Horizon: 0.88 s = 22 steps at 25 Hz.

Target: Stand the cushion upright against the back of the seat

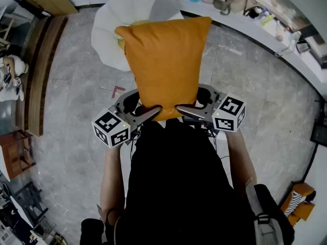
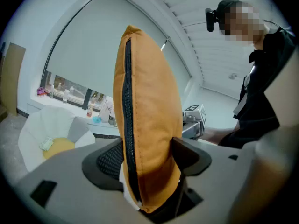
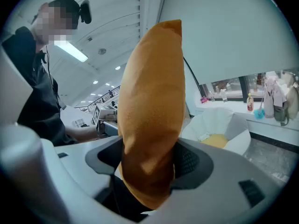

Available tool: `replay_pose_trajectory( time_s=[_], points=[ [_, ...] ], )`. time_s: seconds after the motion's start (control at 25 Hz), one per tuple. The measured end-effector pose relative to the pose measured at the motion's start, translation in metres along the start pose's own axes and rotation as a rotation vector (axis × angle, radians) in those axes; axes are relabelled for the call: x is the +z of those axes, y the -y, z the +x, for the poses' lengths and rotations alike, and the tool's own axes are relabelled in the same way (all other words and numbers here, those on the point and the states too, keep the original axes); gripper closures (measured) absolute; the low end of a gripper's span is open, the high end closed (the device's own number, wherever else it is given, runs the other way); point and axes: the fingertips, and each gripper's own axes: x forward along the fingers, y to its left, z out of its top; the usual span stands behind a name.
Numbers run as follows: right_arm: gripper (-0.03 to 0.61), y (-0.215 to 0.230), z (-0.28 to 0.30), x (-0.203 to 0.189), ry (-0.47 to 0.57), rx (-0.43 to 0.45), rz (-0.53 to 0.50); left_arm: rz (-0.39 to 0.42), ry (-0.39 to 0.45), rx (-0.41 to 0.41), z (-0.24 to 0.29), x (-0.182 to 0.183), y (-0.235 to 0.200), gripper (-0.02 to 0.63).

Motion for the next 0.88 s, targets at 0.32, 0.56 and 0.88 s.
replay_pose_trajectory(
  time_s=[0.32,0.56,0.88],
  points=[
    [0.249,0.002,-0.003,-0.007,-0.034,0.007,0.007,-0.01,-0.025,-0.005,0.005,-0.007,0.003,0.278],
    [0.239,0.007,-0.009,-0.011,-0.063,0.007,0.004,0.004,-0.046,0.0,0.013,-0.009,0.006,0.278],
    [0.238,0.016,-0.018,-0.025,-0.086,-0.015,0.043,0.011,-0.107,0.002,0.028,-0.018,0.008,0.278]
  ],
)
